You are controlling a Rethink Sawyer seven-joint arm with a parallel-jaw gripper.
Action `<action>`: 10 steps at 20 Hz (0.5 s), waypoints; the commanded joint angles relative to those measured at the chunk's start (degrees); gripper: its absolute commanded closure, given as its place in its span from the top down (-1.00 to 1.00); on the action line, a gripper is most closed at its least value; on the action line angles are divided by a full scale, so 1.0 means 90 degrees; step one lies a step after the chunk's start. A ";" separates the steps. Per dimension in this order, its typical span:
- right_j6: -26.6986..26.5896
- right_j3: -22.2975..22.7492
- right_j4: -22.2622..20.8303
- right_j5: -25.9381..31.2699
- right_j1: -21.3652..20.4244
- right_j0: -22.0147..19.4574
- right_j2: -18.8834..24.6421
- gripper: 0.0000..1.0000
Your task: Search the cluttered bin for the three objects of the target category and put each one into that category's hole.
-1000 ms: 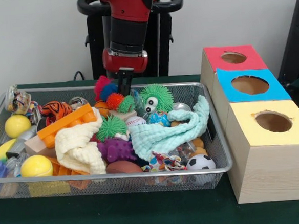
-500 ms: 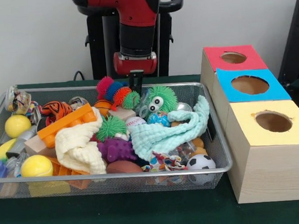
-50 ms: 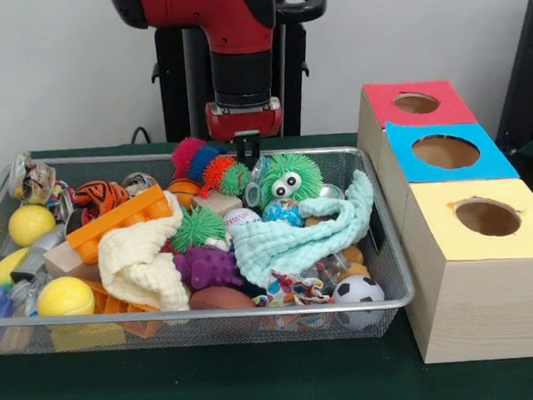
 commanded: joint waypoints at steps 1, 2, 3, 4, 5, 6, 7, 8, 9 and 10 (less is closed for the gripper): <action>0.1197 0.0531 -0.0136 -0.0754 -0.0319 -0.0160 0.0874 -1.00; 0.1250 0.0647 -0.0104 -0.0851 -0.0462 -0.0170 0.0886 -1.00; 0.1269 0.0740 -0.0083 -0.0870 -0.0619 -0.0193 0.0911 -1.00; 0.1332 0.0831 -0.0026 -0.0987 -0.0762 -0.0175 0.0885 -1.00; 0.1380 0.0916 0.0009 -0.1077 -0.0898 -0.0197 0.0898 -1.00; 0.1447 0.1019 0.0047 -0.1202 -0.1064 -0.0228 0.0908 -1.00; 0.1525 0.1112 0.0071 -0.1377 -0.1182 -0.0284 0.0942 -1.00; 0.1570 0.1179 0.0097 -0.1519 -0.1282 -0.0304 0.0945 -1.00; 0.1593 0.1234 0.0099 -0.1624 -0.1348 -0.0347 0.0964 -1.00; 0.1614 0.1290 0.0116 -0.1755 -0.1408 -0.0356 0.0936 -1.00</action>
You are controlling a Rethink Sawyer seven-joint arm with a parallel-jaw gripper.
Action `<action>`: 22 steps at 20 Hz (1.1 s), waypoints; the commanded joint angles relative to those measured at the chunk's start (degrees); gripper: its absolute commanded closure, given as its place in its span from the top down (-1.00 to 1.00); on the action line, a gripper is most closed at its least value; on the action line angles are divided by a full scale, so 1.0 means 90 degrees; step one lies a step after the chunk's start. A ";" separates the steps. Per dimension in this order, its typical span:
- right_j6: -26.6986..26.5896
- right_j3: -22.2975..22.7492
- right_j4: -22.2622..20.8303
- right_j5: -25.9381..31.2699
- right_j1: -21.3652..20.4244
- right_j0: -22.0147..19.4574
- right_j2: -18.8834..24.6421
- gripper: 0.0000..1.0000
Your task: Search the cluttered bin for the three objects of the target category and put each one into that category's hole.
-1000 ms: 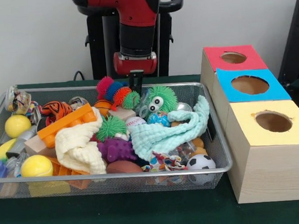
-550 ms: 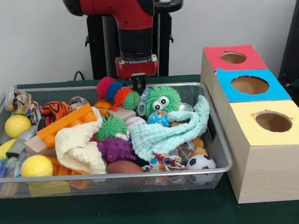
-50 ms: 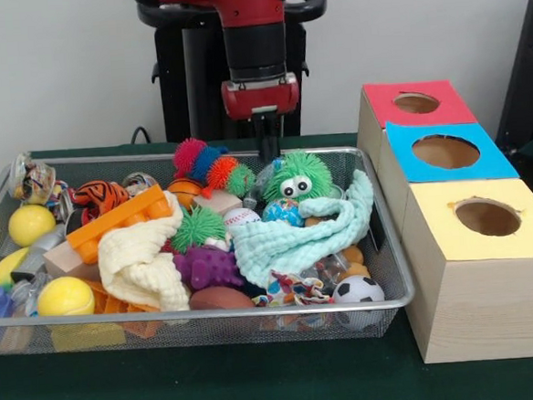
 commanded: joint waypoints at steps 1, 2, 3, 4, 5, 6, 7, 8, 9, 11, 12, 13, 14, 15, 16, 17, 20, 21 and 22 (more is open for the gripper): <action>0.1635 0.0511 0.0133 -0.1155 -0.0829 -0.0226 0.0625 -1.00; 0.1658 0.0605 0.0165 -0.1280 -0.0925 -0.0202 0.0579 -1.00; 0.1679 0.0633 0.0194 -0.1400 -0.0960 -0.0208 0.0550 -1.00; 0.1688 0.0709 0.0254 -0.1448 -0.1092 -0.0146 0.0515 -1.00; 0.1650 0.0694 0.0265 -0.1432 -0.1108 -0.0128 0.0486 -1.00; 0.1569 0.0640 0.0272 -0.1420 -0.1067 -0.0082 0.0420 -1.00; 0.1480 0.0569 0.0328 -0.1617 -0.0860 0.0055 0.0260 -1.00; 0.1396 0.0481 0.0347 -0.1772 -0.0675 0.0150 0.0150 -1.00; 0.1311 0.0393 0.0366 -0.1927 -0.0490 0.0246 0.0041 -1.00; 0.1266 0.0246 0.0437 -0.2217 -0.0245 0.0343 -0.0049 -1.00; 0.1271 0.0179 0.0524 -0.2378 -0.0155 0.0409 -0.0096 -1.00; 0.1254 0.0124 0.0593 -0.2418 -0.0127 0.0479 -0.0123 -1.00; 0.1256 0.0084 0.0652 -0.2463 -0.0113 0.0515 -0.0126 -1.00; 0.1252 0.0060 0.0703 -0.2525 -0.0110 0.0554 -0.0131 -1.00; 0.1212 0.0012 0.0714 -0.2562 -0.0076 0.0583 -0.0138 -1.00; 0.1172 -0.0036 0.0725 -0.2600 -0.0042 0.0611 -0.0145 -1.00; 0.0944 -0.0356 0.0964 -0.2955 0.0302 0.0825 -0.0350 -1.00; 0.0917 -0.0436 0.1038 -0.3085 0.0365 0.0847 -0.0391 -1.00; 0.0891 -0.0516 0.1112 -0.3216 0.0428 0.0869 -0.0431 -1.00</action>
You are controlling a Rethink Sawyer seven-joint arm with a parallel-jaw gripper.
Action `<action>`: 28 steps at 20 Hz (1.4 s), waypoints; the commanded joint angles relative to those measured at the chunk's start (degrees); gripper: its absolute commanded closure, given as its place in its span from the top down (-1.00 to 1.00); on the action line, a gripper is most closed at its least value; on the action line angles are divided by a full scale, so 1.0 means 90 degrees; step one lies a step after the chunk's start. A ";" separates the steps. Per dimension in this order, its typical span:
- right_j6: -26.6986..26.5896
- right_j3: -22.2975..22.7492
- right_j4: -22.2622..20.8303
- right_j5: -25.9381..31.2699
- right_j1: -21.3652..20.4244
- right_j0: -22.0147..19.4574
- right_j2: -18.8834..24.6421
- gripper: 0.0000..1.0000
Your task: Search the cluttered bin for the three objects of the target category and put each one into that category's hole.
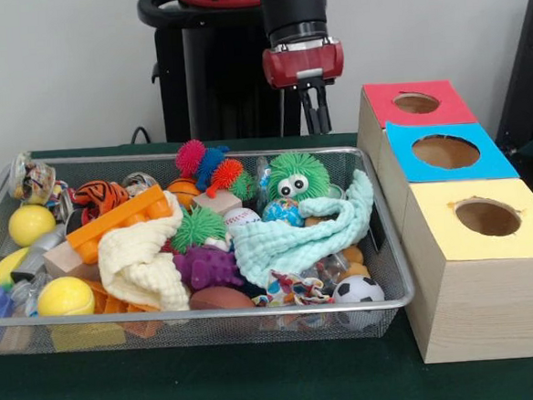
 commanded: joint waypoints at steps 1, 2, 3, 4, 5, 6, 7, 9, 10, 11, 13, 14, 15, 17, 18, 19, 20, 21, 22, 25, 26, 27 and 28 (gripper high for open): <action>0.0887 -0.1134 0.0755 -0.1059 0.0605 0.0163 -0.0293 -1.00; 0.0846 -0.1176 0.0780 -0.1103 0.0588 0.0174 -0.0329 -1.00; 0.0781 -0.1221 0.0762 -0.1063 0.0568 0.0183 -0.0363 -1.00; 0.0665 -0.1276 0.0704 -0.0973 0.0541 0.0209 -0.0418 -1.00; 0.0527 -0.1325 0.0749 -0.0923 0.0550 0.0295 -0.0543 -1.00; 0.0379 -0.1390 0.0802 -0.0872 0.0563 0.0392 -0.0679 -1.00; 0.0294 -0.1448 0.0848 -0.0882 0.0594 0.0467 -0.0781 -1.00; 0.0246 -0.1622 0.0633 -0.0603 0.0610 0.0471 -0.0750 -1.00; 0.0245 -0.1730 0.0516 -0.0432 0.0633 0.0457 -0.0675 -1.00; 0.0264 -0.1845 0.0495 -0.0247 0.0637 0.0471 -0.0611 -1.00; 0.0199 -0.2145 0.0537 0.0257 0.0714 0.0559 -0.0533 -1.00; 0.0189 -0.2269 0.0680 0.0319 0.0763 0.0648 -0.0567 -1.00; 0.0178 -0.2392 0.0823 0.0380 0.0811 0.0737 -0.0601 -1.00; 0.0209 -0.2556 0.1022 0.0446 0.0830 0.0866 -0.0662 -1.00; 0.0277 -0.2636 0.1006 0.0494 0.0821 0.0859 -0.0612 -1.00; 0.0307 -0.2741 0.0898 0.0730 0.0784 0.0820 -0.0509 -1.00; 0.0339 -0.2851 0.0693 0.1134 0.0739 0.0656 -0.0242 -1.00; 0.0370 -0.2961 0.0488 0.1538 0.0695 0.0492 0.0024 -1.00; 0.0287 -0.3104 0.0286 0.2060 0.0704 0.0322 0.0319 -1.00; 0.0191 -0.3459 0.0369 0.2559 0.0919 0.0279 0.0515 -1.00; 0.0192 -0.3573 0.0467 0.2623 0.0977 0.0349 0.0476 -1.00; 0.0203 -0.3689 0.0548 0.2706 0.1033 0.0404 0.0438 -1.00; 0.0223 -0.3789 0.0615 0.2805 0.1062 0.0465 0.0401 -1.00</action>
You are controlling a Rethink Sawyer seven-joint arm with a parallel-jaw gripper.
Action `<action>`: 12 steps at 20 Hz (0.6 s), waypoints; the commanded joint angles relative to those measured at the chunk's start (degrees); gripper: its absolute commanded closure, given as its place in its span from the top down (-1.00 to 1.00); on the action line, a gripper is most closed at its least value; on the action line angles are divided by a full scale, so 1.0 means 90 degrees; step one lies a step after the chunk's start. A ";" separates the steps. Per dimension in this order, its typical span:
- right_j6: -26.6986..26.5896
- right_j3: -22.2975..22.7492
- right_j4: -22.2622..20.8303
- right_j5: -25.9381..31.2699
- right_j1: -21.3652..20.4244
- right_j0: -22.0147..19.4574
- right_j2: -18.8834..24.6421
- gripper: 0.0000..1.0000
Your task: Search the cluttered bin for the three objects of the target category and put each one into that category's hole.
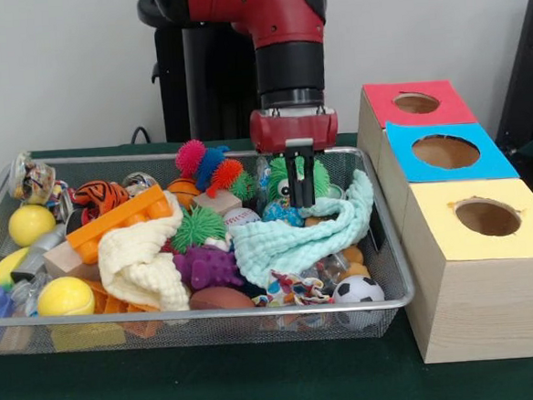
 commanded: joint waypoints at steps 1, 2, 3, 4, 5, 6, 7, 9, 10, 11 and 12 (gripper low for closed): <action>0.0232 -0.1775 0.0176 0.1349 0.0421 -0.0055 0.0737 -1.00; 0.0255 -0.1873 0.0207 0.1429 0.0442 0.0002 0.0692 -1.00; 0.0286 -0.1964 0.0201 0.1459 0.0509 0.0035 0.0641 -1.00; 0.0322 -0.2069 0.0213 0.1504 0.0556 0.0101 0.0571 -1.00; 0.0316 -0.2138 0.0187 0.1540 0.0622 0.0127 0.0524 -1.00; 0.0359 -0.2214 0.0178 0.1539 0.0667 0.0147 0.0508 -1.00; 0.0364 -0.2283 0.0162 0.1598 0.0696 0.0175 0.0481 -1.00; 0.0396 -0.2430 0.0161 0.1636 0.0760 0.0235 0.0434 -1.00; 0.0432 -0.2480 0.0180 0.1599 0.0771 0.0265 0.0405 -1.00; 0.0468 -0.2529 0.0198 0.1562 0.0781 0.0294 0.0376 -1.00; 0.0500 -0.2569 0.0210 0.1490 0.0792 0.0322 0.0344 -1.00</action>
